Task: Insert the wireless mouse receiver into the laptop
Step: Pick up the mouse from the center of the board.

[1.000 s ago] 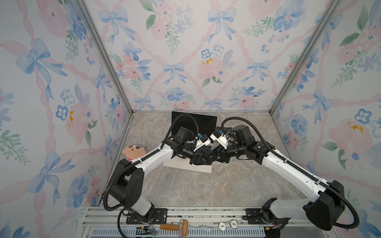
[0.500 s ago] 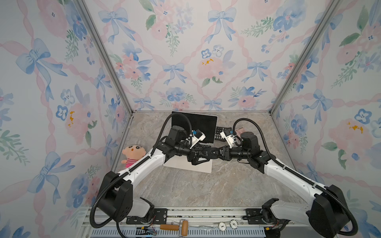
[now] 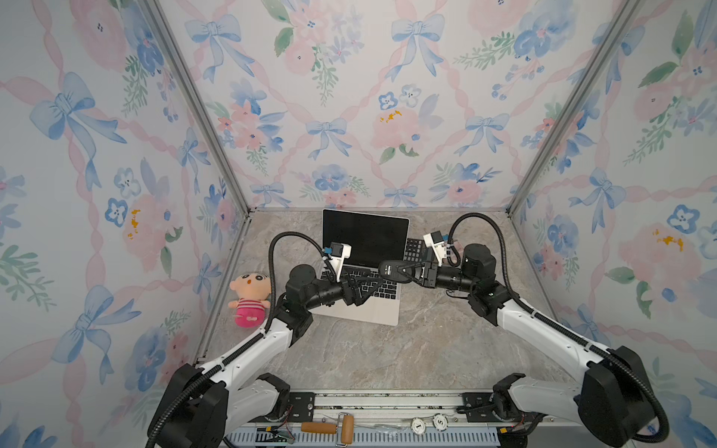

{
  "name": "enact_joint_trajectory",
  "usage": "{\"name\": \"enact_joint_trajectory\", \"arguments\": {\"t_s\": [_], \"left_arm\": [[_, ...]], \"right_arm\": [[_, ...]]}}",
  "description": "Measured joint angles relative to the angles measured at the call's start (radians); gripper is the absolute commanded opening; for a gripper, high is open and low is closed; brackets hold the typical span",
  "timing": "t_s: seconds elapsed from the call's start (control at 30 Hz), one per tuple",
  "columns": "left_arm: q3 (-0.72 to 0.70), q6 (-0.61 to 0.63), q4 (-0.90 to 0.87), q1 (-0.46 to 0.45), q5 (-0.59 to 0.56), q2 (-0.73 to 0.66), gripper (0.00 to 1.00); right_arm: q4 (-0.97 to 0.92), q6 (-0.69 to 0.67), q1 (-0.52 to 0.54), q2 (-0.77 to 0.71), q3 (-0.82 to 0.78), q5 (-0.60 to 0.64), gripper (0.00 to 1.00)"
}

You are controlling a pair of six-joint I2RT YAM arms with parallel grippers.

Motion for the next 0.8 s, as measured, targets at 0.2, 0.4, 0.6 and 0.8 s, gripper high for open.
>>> {"name": "enact_joint_trajectory", "arguments": {"t_s": [0.2,0.4,0.6,0.8], "left_arm": [[0.000,-0.111,0.087,-0.005,0.013,0.048,0.75],[0.007,-0.161,0.109,-0.004,0.065,0.052,0.58],[0.040,-0.195,0.109,0.001,0.120,0.071,0.39],[0.051,-0.206,0.108,0.002,0.137,0.087,0.35]], "right_arm": [[0.045,0.023,0.047,0.033,0.031,-0.069,0.28],[0.089,0.043,0.047,0.041,0.034,-0.097,0.28],[0.114,0.052,0.047,0.063,0.037,-0.122,0.28],[0.132,0.052,0.047,0.069,0.039,-0.142,0.28]]}}
